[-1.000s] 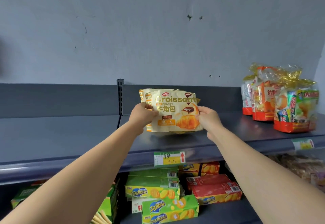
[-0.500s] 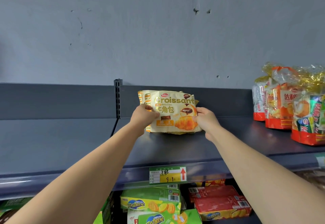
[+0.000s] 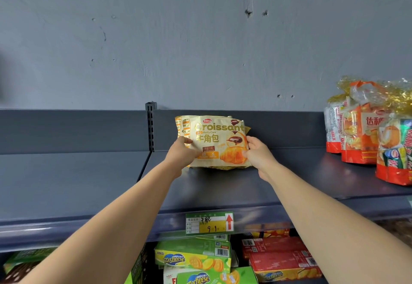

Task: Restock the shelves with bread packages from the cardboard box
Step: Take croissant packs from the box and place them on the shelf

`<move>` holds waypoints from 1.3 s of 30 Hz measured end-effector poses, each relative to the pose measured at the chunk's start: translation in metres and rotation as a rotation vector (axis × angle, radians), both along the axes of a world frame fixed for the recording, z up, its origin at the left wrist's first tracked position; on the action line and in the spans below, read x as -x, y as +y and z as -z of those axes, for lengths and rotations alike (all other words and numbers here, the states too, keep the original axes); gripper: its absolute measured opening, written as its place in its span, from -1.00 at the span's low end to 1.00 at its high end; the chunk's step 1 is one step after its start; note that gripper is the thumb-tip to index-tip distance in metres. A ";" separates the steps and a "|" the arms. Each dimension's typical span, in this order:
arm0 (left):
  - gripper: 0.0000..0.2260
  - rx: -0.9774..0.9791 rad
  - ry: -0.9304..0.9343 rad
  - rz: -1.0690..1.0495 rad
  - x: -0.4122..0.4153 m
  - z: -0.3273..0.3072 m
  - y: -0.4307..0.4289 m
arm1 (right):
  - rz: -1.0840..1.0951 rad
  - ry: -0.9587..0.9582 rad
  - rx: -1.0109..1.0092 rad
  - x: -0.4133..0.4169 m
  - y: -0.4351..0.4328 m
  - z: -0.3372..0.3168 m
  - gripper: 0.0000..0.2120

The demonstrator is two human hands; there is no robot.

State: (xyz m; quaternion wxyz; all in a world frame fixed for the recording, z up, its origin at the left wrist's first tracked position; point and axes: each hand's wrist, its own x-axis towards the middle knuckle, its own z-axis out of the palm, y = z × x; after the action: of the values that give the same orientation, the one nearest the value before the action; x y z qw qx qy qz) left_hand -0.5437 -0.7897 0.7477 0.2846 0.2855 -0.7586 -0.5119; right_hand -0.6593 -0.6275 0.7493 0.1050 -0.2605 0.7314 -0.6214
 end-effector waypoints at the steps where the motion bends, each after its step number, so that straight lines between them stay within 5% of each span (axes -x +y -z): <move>1: -0.58 0.000 -0.005 -0.001 0.000 0.001 0.001 | -0.002 0.001 0.007 -0.001 0.000 0.001 -0.50; 14: -0.53 0.154 -0.087 -0.083 -0.015 0.002 0.017 | 0.068 0.125 -0.135 -0.001 0.010 0.006 -0.40; 27: -0.73 0.526 -0.240 -0.021 -0.073 0.005 0.059 | 0.139 0.345 -0.277 -0.057 0.043 0.013 -0.69; 39: -0.77 0.814 -0.116 0.178 -0.153 0.036 0.097 | 0.369 0.308 -0.332 -0.175 0.107 0.050 -0.76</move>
State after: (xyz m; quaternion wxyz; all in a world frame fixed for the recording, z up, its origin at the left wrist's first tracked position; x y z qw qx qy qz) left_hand -0.3903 -0.6927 0.7115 0.2857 0.1114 -0.9354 -0.1762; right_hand -0.4844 -0.5203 0.6993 -0.0809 -0.1938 0.8655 -0.4548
